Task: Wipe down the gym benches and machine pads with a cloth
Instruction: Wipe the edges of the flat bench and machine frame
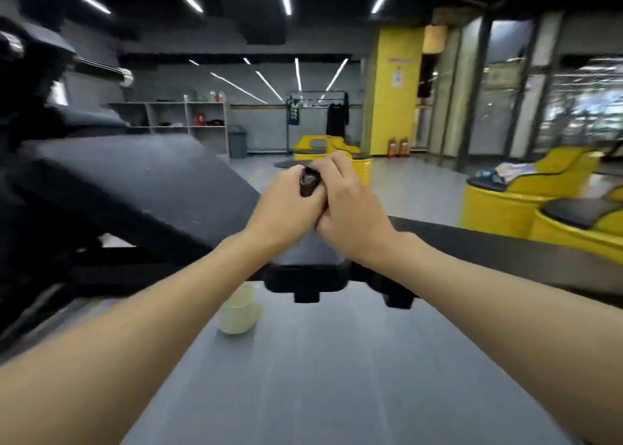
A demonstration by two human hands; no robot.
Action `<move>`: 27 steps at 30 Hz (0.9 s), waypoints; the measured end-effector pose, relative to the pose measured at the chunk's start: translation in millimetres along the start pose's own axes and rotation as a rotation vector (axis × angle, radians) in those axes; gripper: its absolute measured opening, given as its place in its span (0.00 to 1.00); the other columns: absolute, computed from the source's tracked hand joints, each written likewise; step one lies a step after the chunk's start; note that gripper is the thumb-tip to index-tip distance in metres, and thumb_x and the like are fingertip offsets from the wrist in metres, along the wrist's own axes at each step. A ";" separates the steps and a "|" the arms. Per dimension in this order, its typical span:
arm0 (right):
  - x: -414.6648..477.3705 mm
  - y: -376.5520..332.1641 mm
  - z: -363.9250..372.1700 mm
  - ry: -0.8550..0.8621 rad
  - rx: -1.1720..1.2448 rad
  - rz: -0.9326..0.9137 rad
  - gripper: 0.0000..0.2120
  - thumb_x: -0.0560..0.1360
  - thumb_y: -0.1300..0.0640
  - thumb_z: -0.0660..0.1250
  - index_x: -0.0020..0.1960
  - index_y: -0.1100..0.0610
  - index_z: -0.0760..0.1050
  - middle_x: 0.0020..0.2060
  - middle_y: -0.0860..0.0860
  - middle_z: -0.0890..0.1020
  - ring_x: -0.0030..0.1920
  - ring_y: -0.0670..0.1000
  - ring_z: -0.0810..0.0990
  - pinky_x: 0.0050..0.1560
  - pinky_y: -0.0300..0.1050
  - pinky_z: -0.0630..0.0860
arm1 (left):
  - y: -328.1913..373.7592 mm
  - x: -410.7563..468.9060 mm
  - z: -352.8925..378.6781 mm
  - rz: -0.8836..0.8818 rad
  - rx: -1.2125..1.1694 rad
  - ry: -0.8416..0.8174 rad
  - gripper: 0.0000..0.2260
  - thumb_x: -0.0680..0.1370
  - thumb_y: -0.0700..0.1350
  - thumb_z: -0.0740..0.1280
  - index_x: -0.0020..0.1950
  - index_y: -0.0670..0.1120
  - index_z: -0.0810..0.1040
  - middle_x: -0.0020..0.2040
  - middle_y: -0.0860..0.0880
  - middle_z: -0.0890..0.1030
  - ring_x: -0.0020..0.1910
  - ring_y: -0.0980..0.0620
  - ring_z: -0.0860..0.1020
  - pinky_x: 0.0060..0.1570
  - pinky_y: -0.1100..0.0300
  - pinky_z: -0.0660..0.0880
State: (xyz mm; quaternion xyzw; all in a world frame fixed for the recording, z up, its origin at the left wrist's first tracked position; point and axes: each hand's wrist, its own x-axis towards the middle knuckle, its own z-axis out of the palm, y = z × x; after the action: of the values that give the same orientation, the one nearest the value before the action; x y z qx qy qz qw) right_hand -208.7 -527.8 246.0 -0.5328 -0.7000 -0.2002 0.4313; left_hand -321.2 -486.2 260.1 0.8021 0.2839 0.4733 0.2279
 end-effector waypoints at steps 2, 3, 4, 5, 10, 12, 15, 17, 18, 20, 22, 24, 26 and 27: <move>-45.3 58.1 -44.5 -0.069 -0.098 0.177 0.23 0.67 0.58 0.61 0.62 0.59 0.72 0.56 0.55 0.72 0.48 0.62 0.77 0.46 0.61 0.77 | 20.8 3.8 84.3 -0.046 -0.085 -0.183 0.12 0.79 0.45 0.66 0.35 0.49 0.74 0.28 0.54 0.77 0.30 0.55 0.74 0.29 0.59 0.67; -53.3 67.2 -50.0 -0.092 -0.070 0.214 0.24 0.66 0.57 0.62 0.62 0.59 0.72 0.56 0.54 0.73 0.50 0.61 0.77 0.49 0.59 0.77 | 20.1 2.0 92.3 -0.079 -0.111 -0.189 0.12 0.78 0.45 0.66 0.34 0.49 0.75 0.26 0.54 0.77 0.29 0.54 0.75 0.29 0.59 0.67; -77.1 84.0 -68.2 -0.103 -0.058 0.301 0.25 0.66 0.58 0.61 0.63 0.59 0.73 0.56 0.54 0.75 0.52 0.60 0.78 0.53 0.56 0.76 | 24.0 -2.9 121.6 -0.084 -0.130 -0.258 0.11 0.78 0.45 0.66 0.35 0.49 0.76 0.24 0.54 0.77 0.28 0.53 0.75 0.28 0.59 0.68; -104.2 99.4 -86.3 -0.089 -0.047 0.372 0.25 0.65 0.60 0.60 0.63 0.61 0.74 0.55 0.55 0.76 0.53 0.57 0.78 0.55 0.52 0.75 | 28.7 -9.7 154.7 -0.072 -0.130 -0.353 0.10 0.77 0.46 0.66 0.36 0.48 0.76 0.24 0.54 0.77 0.27 0.53 0.76 0.27 0.60 0.69; -262.2 169.1 -141.7 0.402 -0.218 0.913 0.14 0.70 0.69 0.58 0.51 0.59 0.75 0.44 0.51 0.76 0.43 0.50 0.72 0.44 0.41 0.67 | 46.5 -71.8 293.3 -0.015 -0.113 -0.740 0.07 0.75 0.49 0.68 0.38 0.50 0.75 0.31 0.53 0.81 0.29 0.56 0.80 0.32 0.60 0.73; -324.7 187.8 -151.1 0.410 -0.330 1.309 0.08 0.74 0.63 0.60 0.52 0.57 0.71 0.48 0.53 0.75 0.47 0.56 0.74 0.44 0.47 0.67 | 42.0 -97.2 339.7 -0.031 -0.124 -0.846 0.07 0.74 0.49 0.67 0.38 0.50 0.75 0.32 0.53 0.81 0.32 0.55 0.81 0.34 0.56 0.77; -393.9 214.7 -154.3 0.044 -0.302 1.797 0.23 0.75 0.41 0.65 0.57 0.59 0.67 0.54 0.57 0.74 0.52 0.61 0.77 0.50 0.53 0.75 | 31.4 -127.5 398.0 -0.117 -0.151 -0.972 0.09 0.70 0.55 0.66 0.41 0.50 0.77 0.35 0.51 0.83 0.36 0.50 0.83 0.41 0.50 0.82; -411.7 225.7 -146.2 -0.097 -0.061 1.921 0.31 0.73 0.33 0.64 0.54 0.61 0.66 0.51 0.58 0.77 0.45 0.58 0.80 0.41 0.51 0.78 | 27.9 -141.5 426.0 -0.142 -0.088 -0.993 0.09 0.71 0.54 0.66 0.42 0.50 0.77 0.38 0.50 0.83 0.40 0.47 0.82 0.42 0.51 0.80; -414.5 232.8 -138.6 -0.132 0.016 1.935 0.31 0.73 0.33 0.64 0.54 0.61 0.67 0.52 0.58 0.78 0.45 0.58 0.81 0.39 0.50 0.79 | 26.5 -146.0 437.3 -0.156 -0.046 -0.985 0.07 0.73 0.52 0.67 0.42 0.49 0.76 0.39 0.49 0.81 0.40 0.47 0.80 0.40 0.53 0.78; -415.5 244.7 -122.0 -0.131 0.069 1.922 0.30 0.73 0.35 0.66 0.56 0.62 0.69 0.56 0.60 0.78 0.52 0.61 0.81 0.46 0.53 0.81 | 20.3 -151.6 453.0 -0.205 0.001 -0.964 0.07 0.76 0.49 0.67 0.40 0.49 0.72 0.38 0.49 0.78 0.38 0.48 0.77 0.35 0.56 0.71; -416.6 258.7 -107.5 -0.067 0.064 1.942 0.28 0.74 0.40 0.67 0.60 0.62 0.72 0.56 0.60 0.79 0.54 0.63 0.81 0.52 0.58 0.81 | 13.6 -151.2 464.7 -0.272 0.027 -0.937 0.08 0.75 0.48 0.68 0.41 0.49 0.71 0.39 0.49 0.78 0.38 0.48 0.76 0.34 0.57 0.68; -417.7 262.8 -105.6 -0.033 0.062 1.992 0.21 0.76 0.48 0.68 0.60 0.63 0.73 0.55 0.60 0.79 0.51 0.63 0.82 0.52 0.59 0.81 | 12.5 -147.6 468.0 -0.368 0.019 -0.936 0.08 0.75 0.48 0.69 0.42 0.47 0.71 0.42 0.47 0.78 0.41 0.46 0.77 0.35 0.57 0.70; -411.5 260.9 -121.0 -0.106 -0.004 1.990 0.17 0.77 0.53 0.67 0.59 0.64 0.74 0.55 0.60 0.79 0.51 0.63 0.81 0.51 0.55 0.80 | 23.0 -135.0 464.4 -0.479 -0.031 -0.934 0.09 0.73 0.48 0.70 0.42 0.46 0.71 0.42 0.45 0.79 0.43 0.43 0.79 0.40 0.52 0.79; -406.5 254.5 -130.0 -0.155 -0.044 1.952 0.15 0.78 0.54 0.66 0.58 0.64 0.74 0.54 0.60 0.79 0.52 0.62 0.81 0.49 0.51 0.79 | 30.0 -131.6 459.6 -0.524 -0.078 -0.925 0.10 0.70 0.49 0.71 0.42 0.46 0.71 0.43 0.44 0.80 0.44 0.42 0.81 0.43 0.48 0.81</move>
State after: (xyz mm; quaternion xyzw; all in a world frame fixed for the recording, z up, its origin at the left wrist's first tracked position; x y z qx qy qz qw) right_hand 100.3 -767.3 -60.6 -0.8974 0.0259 0.2672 0.3502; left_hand 43.0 -641.1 -9.7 0.8201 0.3271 0.0077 0.4695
